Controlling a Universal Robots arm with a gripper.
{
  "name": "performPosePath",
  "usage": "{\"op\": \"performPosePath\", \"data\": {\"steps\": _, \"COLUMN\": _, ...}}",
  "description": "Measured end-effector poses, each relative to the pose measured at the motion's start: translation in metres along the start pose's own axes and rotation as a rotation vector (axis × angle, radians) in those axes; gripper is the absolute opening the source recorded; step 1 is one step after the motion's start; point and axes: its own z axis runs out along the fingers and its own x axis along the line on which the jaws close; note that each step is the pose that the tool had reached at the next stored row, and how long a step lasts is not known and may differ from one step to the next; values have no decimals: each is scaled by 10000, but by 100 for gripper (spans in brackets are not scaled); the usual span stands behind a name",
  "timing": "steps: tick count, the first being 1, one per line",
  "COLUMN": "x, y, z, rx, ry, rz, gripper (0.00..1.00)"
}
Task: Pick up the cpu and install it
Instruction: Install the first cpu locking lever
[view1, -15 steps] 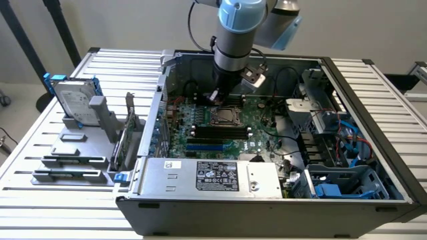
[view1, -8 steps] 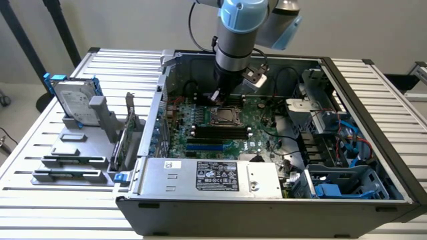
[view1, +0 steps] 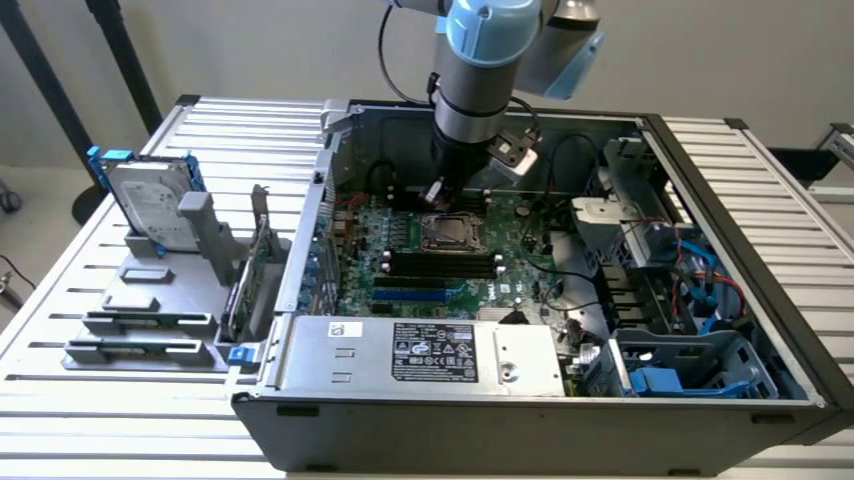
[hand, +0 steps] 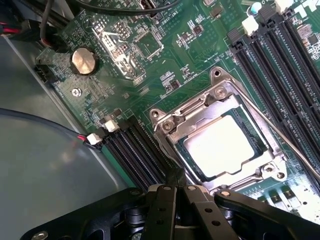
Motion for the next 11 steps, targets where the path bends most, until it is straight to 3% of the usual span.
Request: {"op": "performPosePath", "data": {"steps": 11, "x": 34, "y": 54, "z": -2, "rx": 5, "ry": -4, "rz": -30, "gripper": 11}}
